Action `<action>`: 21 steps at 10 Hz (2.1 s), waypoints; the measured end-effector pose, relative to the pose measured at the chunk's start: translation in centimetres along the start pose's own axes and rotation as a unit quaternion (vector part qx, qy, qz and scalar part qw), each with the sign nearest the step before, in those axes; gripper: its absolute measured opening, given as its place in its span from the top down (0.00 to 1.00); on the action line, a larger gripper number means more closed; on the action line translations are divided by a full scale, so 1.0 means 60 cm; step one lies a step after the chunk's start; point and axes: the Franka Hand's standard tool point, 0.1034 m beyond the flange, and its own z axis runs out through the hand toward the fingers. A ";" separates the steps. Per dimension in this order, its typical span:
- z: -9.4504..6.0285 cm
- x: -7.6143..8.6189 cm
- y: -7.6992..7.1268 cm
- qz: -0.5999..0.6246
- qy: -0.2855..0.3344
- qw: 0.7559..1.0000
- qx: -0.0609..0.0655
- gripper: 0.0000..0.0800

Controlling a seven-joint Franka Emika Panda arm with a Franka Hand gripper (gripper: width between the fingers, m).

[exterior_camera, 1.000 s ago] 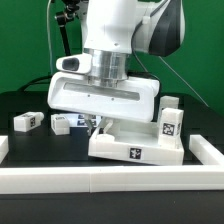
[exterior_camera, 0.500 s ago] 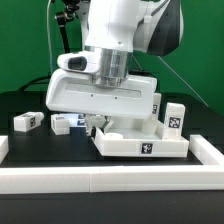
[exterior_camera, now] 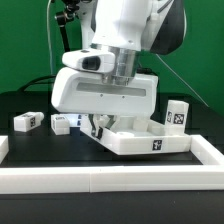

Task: Assemble square table

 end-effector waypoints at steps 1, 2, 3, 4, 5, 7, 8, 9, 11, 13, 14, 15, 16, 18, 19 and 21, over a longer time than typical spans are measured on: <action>-0.001 0.002 0.003 -0.023 0.002 1.000 -0.003 0.92; 0.000 0.000 0.005 -0.041 0.001 0.999 -0.004 0.92; 0.000 -0.001 0.007 -0.076 -0.001 0.997 -0.006 0.92; 0.000 -0.002 0.009 -0.100 -0.002 0.995 -0.007 0.92; 0.000 -0.001 0.009 -0.113 -0.003 0.994 -0.009 0.92; -0.009 0.025 0.004 -0.163 -0.015 0.987 -0.010 0.92; -0.007 0.039 0.008 -0.173 -0.029 0.985 -0.006 0.92; -0.006 0.041 0.011 -0.171 -0.026 0.985 -0.010 0.92; -0.004 0.037 0.010 -0.170 -0.027 0.985 -0.009 0.92; -0.003 0.037 0.011 -0.170 -0.027 0.985 -0.009 0.92; -0.003 0.036 0.012 -0.175 -0.028 0.984 -0.009 0.92; -0.003 0.034 0.014 -0.198 -0.030 0.980 -0.010 0.92; -0.002 0.033 0.017 -0.216 -0.032 0.976 -0.010 0.92; -0.010 0.051 0.017 -0.296 -0.037 0.954 -0.009 0.92; -0.014 0.078 0.016 -0.335 -0.035 0.942 -0.012 0.92; -0.017 0.112 0.002 -0.387 -0.033 0.921 -0.022 0.92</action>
Offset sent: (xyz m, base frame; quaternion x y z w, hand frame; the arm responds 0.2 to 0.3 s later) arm 0.0000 0.0000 0.0000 0.0000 0.0000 -0.1938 0.9810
